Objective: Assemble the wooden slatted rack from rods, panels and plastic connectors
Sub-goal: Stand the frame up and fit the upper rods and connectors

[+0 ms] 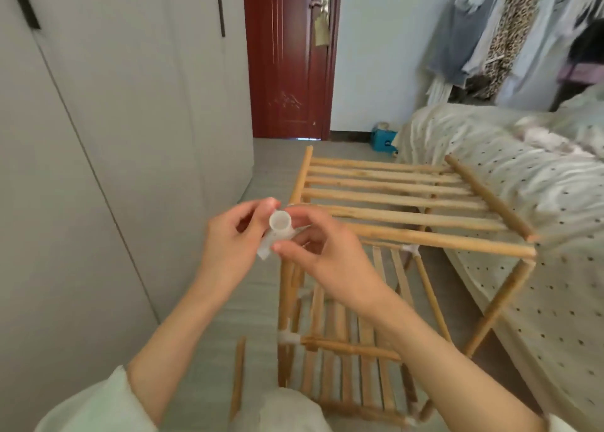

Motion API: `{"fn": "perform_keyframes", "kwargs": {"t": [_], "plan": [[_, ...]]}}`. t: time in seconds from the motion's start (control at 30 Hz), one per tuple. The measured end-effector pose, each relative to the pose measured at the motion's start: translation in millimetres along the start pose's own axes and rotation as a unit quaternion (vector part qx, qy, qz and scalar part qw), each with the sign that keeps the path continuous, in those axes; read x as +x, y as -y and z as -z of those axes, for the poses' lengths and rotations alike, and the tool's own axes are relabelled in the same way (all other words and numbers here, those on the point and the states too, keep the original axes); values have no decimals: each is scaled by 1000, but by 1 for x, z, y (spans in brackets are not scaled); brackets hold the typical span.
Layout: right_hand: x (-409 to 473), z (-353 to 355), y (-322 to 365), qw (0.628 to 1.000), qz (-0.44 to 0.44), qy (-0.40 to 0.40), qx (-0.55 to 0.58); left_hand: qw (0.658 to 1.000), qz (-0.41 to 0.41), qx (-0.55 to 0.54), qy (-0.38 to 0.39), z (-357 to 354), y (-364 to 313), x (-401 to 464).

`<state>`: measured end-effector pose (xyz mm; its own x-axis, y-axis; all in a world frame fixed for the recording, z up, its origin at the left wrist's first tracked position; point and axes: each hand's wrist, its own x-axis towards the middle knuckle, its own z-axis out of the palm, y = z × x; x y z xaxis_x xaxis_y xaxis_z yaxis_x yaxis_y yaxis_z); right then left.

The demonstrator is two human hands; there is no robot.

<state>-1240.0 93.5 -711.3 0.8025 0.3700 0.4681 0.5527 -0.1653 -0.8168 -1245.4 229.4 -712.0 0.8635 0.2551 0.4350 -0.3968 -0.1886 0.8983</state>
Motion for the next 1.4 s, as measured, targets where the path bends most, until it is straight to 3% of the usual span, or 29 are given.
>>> {"fn": "perform_keyframes", "kwargs": {"t": [0.23,0.4,0.5,0.57,0.63,0.7,0.97,1.4], "plan": [[-30,95,-4,990,31,-135,-22,984,-85,88,128,-99,-37,7],[-60,171,-20,963,-8,-266,-33,952,-136,191,198,-163,-35,2],[-82,210,-29,936,-44,-345,-45,906,-189,284,250,-195,-29,-7],[-97,226,-36,919,-73,-386,-24,853,-236,372,280,-215,-24,-13],[-108,235,-45,909,-104,-404,-16,804,-268,434,305,-230,-23,-20],[-114,240,-52,907,-130,-399,-8,781,-289,453,317,-240,-24,-24],[-110,234,-59,931,-162,-324,-43,801,-296,432,290,-236,-23,-19],[-113,235,-66,923,-172,-344,-30,806,-275,421,311,-236,-23,-18]]}}
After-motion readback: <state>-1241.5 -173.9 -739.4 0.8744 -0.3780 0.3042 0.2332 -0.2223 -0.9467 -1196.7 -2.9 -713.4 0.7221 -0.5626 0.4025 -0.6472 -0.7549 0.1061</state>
